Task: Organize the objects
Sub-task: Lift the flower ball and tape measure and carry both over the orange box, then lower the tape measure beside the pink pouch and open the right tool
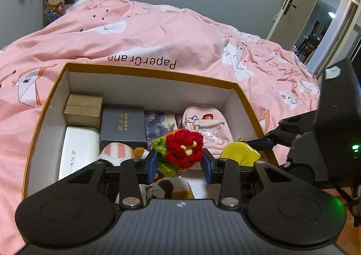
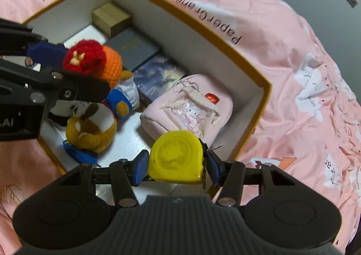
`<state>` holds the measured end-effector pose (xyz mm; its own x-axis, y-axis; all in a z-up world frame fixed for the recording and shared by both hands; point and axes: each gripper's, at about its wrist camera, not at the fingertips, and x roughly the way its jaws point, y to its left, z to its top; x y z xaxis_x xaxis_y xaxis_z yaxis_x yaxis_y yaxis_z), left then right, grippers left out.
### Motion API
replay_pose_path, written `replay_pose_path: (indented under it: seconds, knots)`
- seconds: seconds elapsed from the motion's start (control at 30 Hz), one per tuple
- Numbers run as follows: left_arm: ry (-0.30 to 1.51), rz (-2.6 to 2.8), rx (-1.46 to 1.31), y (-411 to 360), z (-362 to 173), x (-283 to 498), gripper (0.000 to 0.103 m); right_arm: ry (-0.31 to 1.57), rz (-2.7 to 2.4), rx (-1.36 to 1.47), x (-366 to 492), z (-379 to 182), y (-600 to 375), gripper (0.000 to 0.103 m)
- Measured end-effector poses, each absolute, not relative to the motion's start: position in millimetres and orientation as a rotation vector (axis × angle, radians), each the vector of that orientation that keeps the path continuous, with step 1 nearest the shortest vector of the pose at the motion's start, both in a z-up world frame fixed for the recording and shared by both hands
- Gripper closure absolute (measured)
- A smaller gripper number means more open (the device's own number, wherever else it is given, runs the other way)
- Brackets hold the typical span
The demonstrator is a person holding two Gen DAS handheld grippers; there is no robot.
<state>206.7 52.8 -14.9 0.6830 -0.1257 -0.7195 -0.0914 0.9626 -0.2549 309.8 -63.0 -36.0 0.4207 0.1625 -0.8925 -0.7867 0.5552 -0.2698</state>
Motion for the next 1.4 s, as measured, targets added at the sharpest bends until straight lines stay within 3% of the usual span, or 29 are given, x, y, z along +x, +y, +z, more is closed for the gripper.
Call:
replay_pose_path:
  seconds: [0.9,1.2,1.27,1.4]
  knots:
    - [0.882,-0.001,-0.307,61,-26,212,0.058,0.973,0.663,-0.861,314,-53,-50,0.045]
    - [0.886,-0.007,-0.308,60,-26,212,0.058,1.02,0.683,-0.844,319,-50,-47,0.037]
    - [0.886,-0.009,-0.311,61,-25,211,0.058,1.007,0.682,-0.84,318,-46,-47,0.028]
    - [0.877,-0.012,-0.318,62,-23,211,0.058,0.951,0.668,-0.804,312,-31,-54,0.027]
